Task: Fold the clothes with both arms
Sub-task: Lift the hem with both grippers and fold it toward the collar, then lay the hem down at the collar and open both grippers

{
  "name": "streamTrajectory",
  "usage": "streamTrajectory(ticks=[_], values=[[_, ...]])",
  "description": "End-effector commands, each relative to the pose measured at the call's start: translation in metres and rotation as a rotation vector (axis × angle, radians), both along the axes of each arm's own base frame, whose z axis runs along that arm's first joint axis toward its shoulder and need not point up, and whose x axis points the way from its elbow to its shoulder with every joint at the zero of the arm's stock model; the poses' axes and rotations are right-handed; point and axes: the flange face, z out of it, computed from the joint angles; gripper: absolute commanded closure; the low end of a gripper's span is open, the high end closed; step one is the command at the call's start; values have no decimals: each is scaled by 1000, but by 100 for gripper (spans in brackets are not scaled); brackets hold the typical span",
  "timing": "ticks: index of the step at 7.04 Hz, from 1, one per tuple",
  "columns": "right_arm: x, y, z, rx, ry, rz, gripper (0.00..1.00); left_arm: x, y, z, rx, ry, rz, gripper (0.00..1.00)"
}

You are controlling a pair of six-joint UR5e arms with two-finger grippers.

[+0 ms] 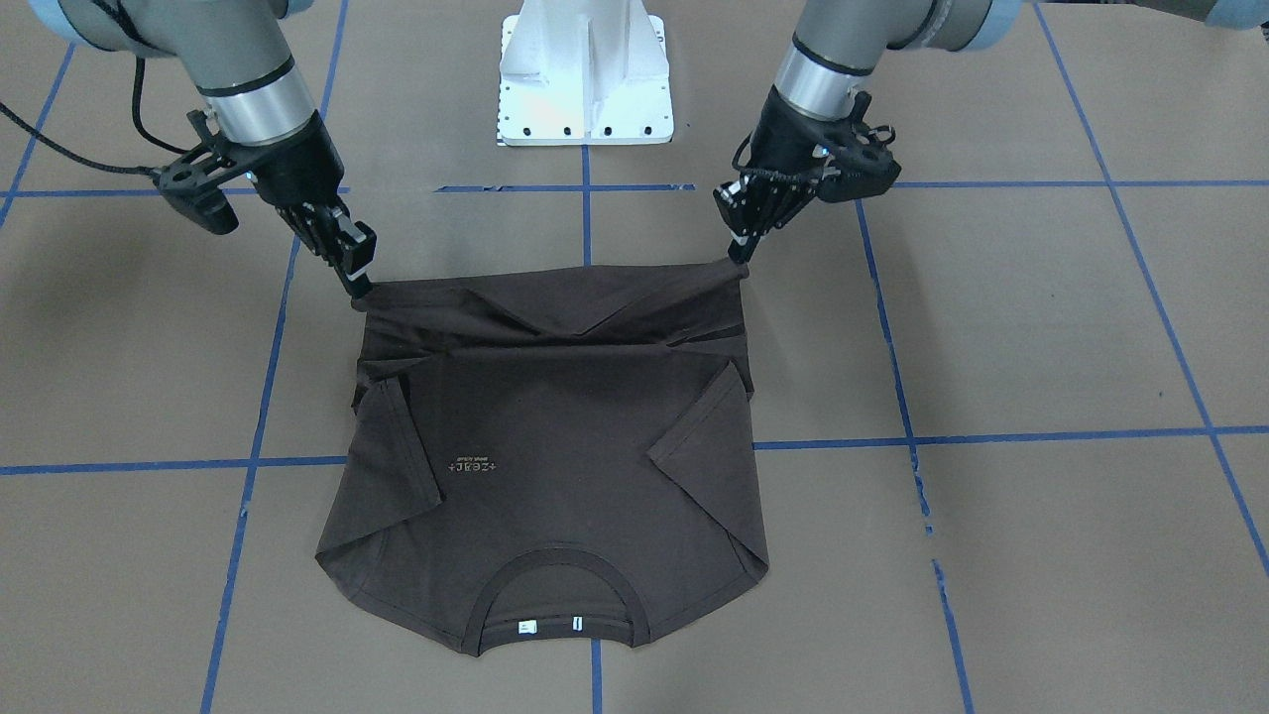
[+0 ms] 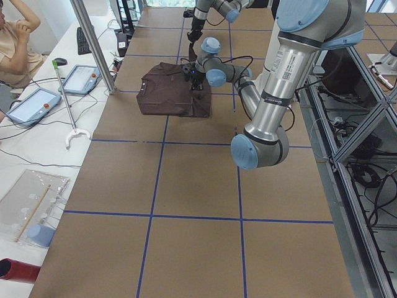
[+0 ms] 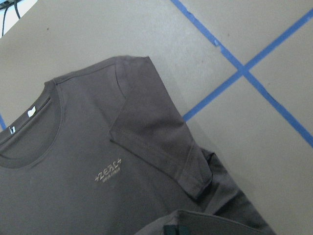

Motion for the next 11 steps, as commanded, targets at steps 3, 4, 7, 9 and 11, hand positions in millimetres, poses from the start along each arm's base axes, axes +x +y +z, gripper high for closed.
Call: streamTrajectory(ticks=[3, 4, 7, 9, 11], values=[[-55, -161, 44, -38, 209, -23, 100, 36, -141, 70, 69, -50, -91, 100], [-62, -189, 57, -18, 188, -6, 100, 40, -173, 63, 92, -74, -100, 100], [-71, -208, 101, -17, 190, 3, 100, 46, -203, 89, 157, -152, -131, 100], [-71, -208, 110, -23, 198, 2, 100, 52, -210, 78, 170, -154, -133, 100], [-71, -207, 105, -18, 191, 2, 100, 63, -219, 86, 175, -149, -132, 100]])
